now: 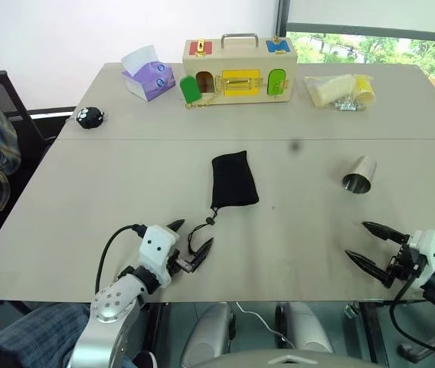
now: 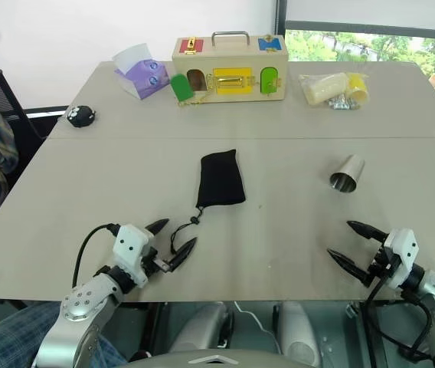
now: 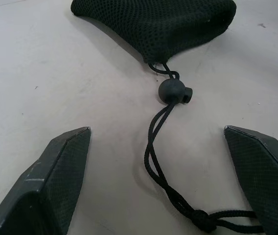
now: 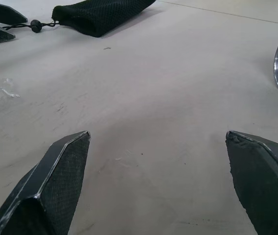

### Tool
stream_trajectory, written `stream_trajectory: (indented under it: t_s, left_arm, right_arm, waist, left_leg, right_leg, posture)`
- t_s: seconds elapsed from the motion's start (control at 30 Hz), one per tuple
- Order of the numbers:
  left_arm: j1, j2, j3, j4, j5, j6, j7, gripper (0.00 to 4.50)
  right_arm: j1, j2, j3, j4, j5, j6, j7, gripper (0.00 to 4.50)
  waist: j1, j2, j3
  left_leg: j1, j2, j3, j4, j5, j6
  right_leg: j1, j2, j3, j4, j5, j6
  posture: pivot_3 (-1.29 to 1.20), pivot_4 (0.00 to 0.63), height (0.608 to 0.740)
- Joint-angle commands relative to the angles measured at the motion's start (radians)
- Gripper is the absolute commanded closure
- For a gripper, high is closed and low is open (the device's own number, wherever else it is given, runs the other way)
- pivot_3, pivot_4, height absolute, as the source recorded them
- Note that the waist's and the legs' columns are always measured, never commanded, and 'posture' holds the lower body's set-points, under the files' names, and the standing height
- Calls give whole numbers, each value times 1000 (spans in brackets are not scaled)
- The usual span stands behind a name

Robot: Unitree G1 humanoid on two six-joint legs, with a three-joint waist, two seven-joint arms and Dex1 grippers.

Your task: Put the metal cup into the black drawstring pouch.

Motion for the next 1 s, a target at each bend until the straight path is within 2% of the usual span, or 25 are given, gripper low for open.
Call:
stream_trajectory:
  t_s: [0.03,0.7,0.83,1.0]
  left_arm:
    - [5,6,10,-38,-21,-17,-14,0]
    - [-16,46,13,-18,-28,-31,-56,0]
    - [-94,83,-24,0,20,-55,-81,0]
    - [-250,64,-74,88,71,-47,-63,0]
  right_arm:
    - [11,-3,-17,-38,14,4,-4,6]
    - [21,21,4,-97,-2,-8,-18,6]
    - [23,41,37,-165,18,15,-18,6]
    - [28,72,83,-243,24,38,-40,6]
  waist:
    - [0,0,0]
    - [4,1,0]
    - [10,1,0]
    - [16,2,0]
  left_leg:
    - [0,0,0,0,0,0]
    - [0,0,0,0,0,0]
    - [0,0,0,0,0,0]
    - [0,0,0,0,0,0]
  right_leg:
    - [0,0,0,0,0,0]
    - [0,0,0,0,0,0]
    - [0,0,-1,0,0,0]
    - [0,0,-1,-1,0,0]
  posture:
    - [0,150,710]
    - [0,150,710]
    - [0,150,710]
    - [0,150,710]
